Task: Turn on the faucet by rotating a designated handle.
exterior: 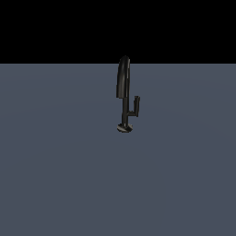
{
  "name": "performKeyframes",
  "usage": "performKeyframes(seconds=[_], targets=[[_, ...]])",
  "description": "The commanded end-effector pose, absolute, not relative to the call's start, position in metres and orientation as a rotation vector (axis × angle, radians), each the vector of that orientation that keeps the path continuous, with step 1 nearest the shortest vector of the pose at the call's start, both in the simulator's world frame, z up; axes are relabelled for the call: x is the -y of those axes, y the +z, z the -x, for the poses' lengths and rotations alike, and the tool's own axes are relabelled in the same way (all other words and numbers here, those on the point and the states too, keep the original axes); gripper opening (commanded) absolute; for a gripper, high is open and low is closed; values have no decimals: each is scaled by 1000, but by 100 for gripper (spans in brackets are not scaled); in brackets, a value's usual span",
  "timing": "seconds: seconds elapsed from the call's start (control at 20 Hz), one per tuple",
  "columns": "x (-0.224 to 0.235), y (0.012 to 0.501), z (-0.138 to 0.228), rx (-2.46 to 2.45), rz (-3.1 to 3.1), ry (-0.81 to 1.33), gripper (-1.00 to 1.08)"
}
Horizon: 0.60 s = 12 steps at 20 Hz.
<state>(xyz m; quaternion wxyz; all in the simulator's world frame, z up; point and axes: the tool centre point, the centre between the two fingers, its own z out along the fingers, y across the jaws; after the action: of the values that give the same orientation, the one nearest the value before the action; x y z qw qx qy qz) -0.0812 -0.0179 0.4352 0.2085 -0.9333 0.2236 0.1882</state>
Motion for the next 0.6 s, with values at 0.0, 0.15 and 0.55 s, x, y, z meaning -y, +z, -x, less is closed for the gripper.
performKeyframes(seconds=[0.0,0.15,0.55], targets=[[21,428,66,-667,2539,563,-100],[26,417,49,-718,2468,609,-100],[40,385,6,-848,2262,727,-100]])
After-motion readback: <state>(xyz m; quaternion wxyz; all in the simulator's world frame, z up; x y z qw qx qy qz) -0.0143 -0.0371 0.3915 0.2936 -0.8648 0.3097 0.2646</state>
